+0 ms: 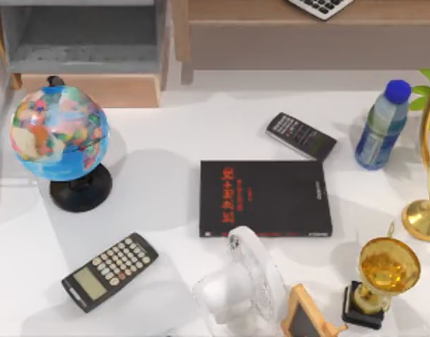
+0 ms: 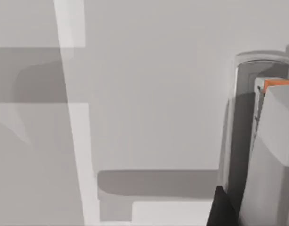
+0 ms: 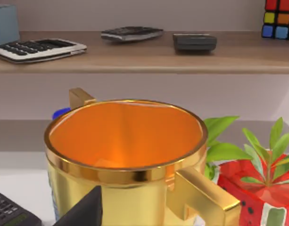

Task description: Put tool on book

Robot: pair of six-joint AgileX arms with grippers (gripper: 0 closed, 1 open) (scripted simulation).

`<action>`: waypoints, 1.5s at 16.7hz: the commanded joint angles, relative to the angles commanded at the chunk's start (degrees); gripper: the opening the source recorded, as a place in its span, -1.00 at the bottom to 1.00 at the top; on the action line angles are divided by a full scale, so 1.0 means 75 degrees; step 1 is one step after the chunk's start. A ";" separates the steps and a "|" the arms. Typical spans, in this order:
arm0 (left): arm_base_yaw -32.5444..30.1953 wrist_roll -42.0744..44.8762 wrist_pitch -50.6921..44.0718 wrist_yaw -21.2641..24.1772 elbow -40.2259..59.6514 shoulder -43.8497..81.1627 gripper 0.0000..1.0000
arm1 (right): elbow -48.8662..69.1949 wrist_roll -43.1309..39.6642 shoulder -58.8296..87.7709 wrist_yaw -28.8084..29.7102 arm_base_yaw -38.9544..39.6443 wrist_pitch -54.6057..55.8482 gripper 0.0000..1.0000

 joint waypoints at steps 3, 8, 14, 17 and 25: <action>0.0000 0.0000 0.0000 0.0000 0.0000 0.0000 -1.00 | 0.0000 0.0000 0.0000 0.0000 0.0000 0.0000 1.00; 0.0016 0.0009 -0.0001 -0.0003 0.0000 -0.0005 -1.00 | 0.0000 0.0000 0.0000 0.0000 0.0000 0.0000 1.00; 0.0039 -0.0287 -0.0350 -0.0226 -0.0102 -0.0832 -1.00 | 0.0000 0.0000 0.0000 0.0000 0.0000 0.0000 1.00; -0.0083 -0.0375 -0.0464 -0.0627 -0.0142 -0.1709 -1.00 | 0.0000 0.0000 0.0000 0.0000 0.0000 0.0000 1.00; -0.1967 -0.1562 -0.1000 -0.1939 -0.0378 -0.3515 -1.00 | 0.0000 0.0000 0.0000 0.0000 0.0000 0.0000 1.00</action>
